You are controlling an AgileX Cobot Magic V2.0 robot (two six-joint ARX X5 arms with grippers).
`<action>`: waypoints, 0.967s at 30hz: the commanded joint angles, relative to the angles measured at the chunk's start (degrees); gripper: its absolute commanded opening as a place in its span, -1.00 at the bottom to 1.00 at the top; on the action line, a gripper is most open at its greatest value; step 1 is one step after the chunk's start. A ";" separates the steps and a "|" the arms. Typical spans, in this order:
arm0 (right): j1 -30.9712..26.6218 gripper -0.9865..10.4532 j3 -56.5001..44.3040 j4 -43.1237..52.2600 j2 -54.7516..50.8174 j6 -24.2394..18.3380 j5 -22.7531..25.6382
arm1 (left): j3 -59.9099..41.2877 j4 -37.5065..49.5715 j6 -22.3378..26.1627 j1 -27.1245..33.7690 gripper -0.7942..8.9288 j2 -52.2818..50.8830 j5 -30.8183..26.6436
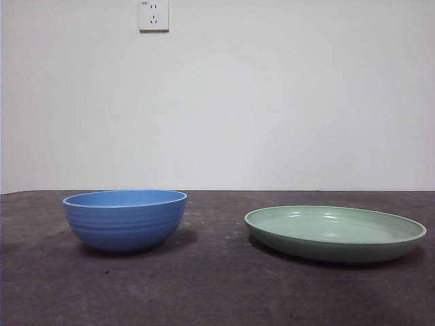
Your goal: Pick up the blue bowl, put it on the green plate, put it on desk
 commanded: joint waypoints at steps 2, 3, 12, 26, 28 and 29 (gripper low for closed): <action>-0.04 -0.81 6.56 -6.25 7.10 -5.99 -5.22 | 4.87 -4.15 7.02 0.04 -0.81 6.36 7.15; -0.04 -0.81 8.00 -7.87 8.76 -6.99 -6.62 | 5.73 -5.29 7.91 0.04 -0.81 7.74 8.79; 0.24 -0.81 18.69 -23.41 22.51 -15.52 -17.75 | 11.78 -15.80 15.15 -1.79 -0.81 18.43 21.97; 4.87 -0.81 19.50 -32.20 26.80 -19.17 -19.93 | 13.31 -18.91 16.72 -4.90 -0.79 20.31 23.39; 4.87 -0.81 19.50 -32.17 26.80 -19.02 -19.91 | 13.31 -18.95 16.68 -4.90 -0.76 20.31 23.39; 4.87 -0.77 19.50 -32.17 26.80 -18.84 -19.91 | 13.31 -18.97 16.52 -4.90 -0.74 20.31 23.39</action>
